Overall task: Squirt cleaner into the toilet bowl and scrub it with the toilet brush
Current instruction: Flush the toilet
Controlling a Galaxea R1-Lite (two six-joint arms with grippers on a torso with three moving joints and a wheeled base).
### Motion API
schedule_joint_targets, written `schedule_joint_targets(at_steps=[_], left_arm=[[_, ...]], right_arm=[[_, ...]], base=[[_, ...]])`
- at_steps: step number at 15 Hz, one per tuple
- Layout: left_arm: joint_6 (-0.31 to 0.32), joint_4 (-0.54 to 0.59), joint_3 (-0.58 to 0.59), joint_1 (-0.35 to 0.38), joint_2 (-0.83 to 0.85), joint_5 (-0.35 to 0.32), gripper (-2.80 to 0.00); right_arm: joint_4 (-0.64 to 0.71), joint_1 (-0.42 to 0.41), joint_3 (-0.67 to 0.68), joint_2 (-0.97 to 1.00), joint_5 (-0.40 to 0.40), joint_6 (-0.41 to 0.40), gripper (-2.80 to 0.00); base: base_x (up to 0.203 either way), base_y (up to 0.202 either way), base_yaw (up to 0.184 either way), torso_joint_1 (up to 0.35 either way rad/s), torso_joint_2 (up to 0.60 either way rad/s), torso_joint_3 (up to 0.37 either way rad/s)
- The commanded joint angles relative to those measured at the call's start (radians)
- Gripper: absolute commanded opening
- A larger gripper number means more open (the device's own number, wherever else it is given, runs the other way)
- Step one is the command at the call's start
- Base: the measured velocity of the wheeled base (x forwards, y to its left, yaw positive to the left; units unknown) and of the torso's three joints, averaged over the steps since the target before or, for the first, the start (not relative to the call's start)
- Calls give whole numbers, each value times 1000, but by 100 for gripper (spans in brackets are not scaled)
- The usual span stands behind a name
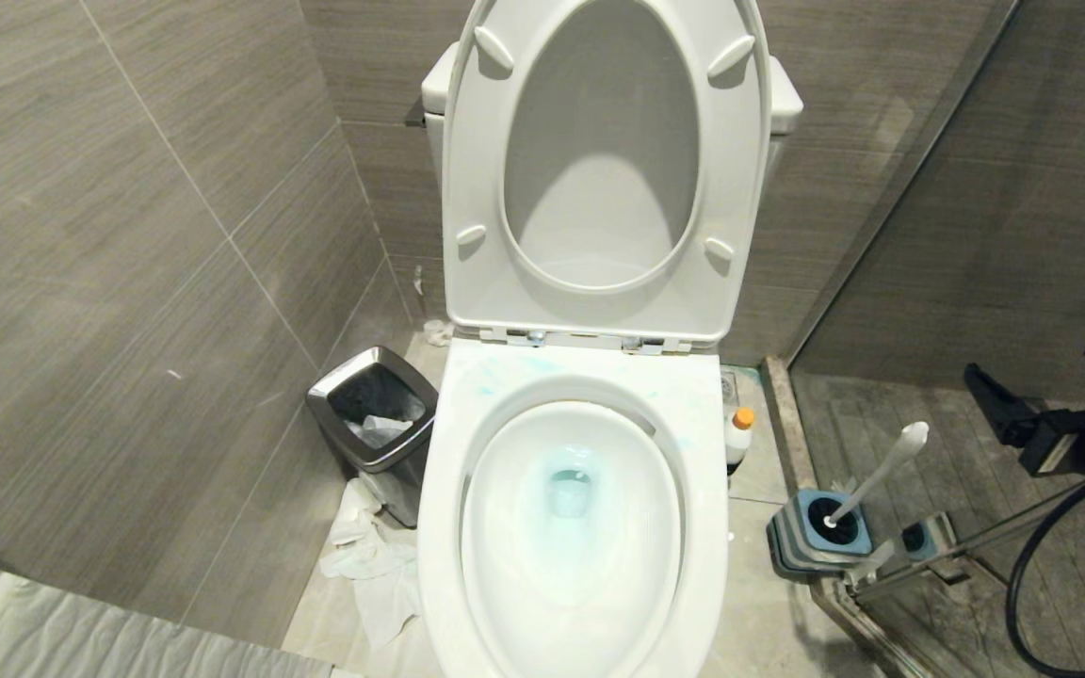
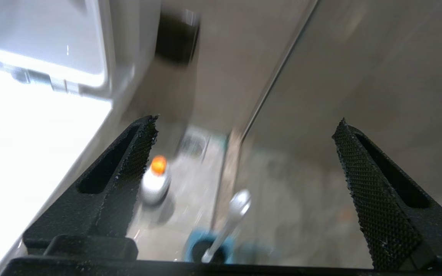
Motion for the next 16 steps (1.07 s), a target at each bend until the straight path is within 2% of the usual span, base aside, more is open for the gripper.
schedule_joint_targets(at_steps=[1,5,9,11,13,16], left_arm=[[-1,0,8,0,1,0,-280],[-1,0,8,0,1,0,-280],[-1,0,8,0,1,0,-280],[-1,0,8,0,1,0,-280],[-1,0,8,0,1,0,-280],[-1,0,8,0,1,0,-280]], right_arm=[[13,9,4,-168,6,-31,0],[158,43,3,-426,10,-115,0],[544,48,-32,-765,14,-137,0],[694,50,-39,-900,12,-139,0],[751,50,-32,-995,6,-143,0],[766,50,-38,-1104,4,-143,0]], base=[[0,0,0,0,0,0],[0,0,0,0,0,0],[0,0,0,0,0,0],[0,0,0,0,0,0],[0,0,0,0,0,0],[0,0,0,0,0,0]])
